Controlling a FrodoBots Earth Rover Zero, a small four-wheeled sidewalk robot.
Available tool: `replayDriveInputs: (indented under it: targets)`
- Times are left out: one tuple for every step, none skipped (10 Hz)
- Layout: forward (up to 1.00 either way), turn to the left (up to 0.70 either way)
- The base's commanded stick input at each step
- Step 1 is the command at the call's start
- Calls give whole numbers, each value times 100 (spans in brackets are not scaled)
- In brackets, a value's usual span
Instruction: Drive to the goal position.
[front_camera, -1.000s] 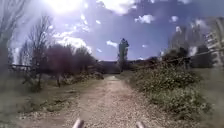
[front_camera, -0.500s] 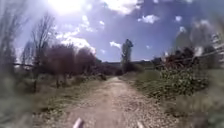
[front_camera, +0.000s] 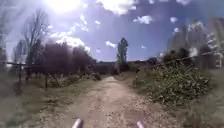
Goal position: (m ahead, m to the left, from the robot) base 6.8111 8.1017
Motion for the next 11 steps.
replayDriveInputs:
  targets:
    - [85, -33]
    - [85, -2]
    - [85, 0]
    - [85, 0]
    - [85, 0]
    - [85, -1]
    - [85, -3]
    - [85, -34]
    - [85, -25]
    - [85, 0]
    - [85, 0]
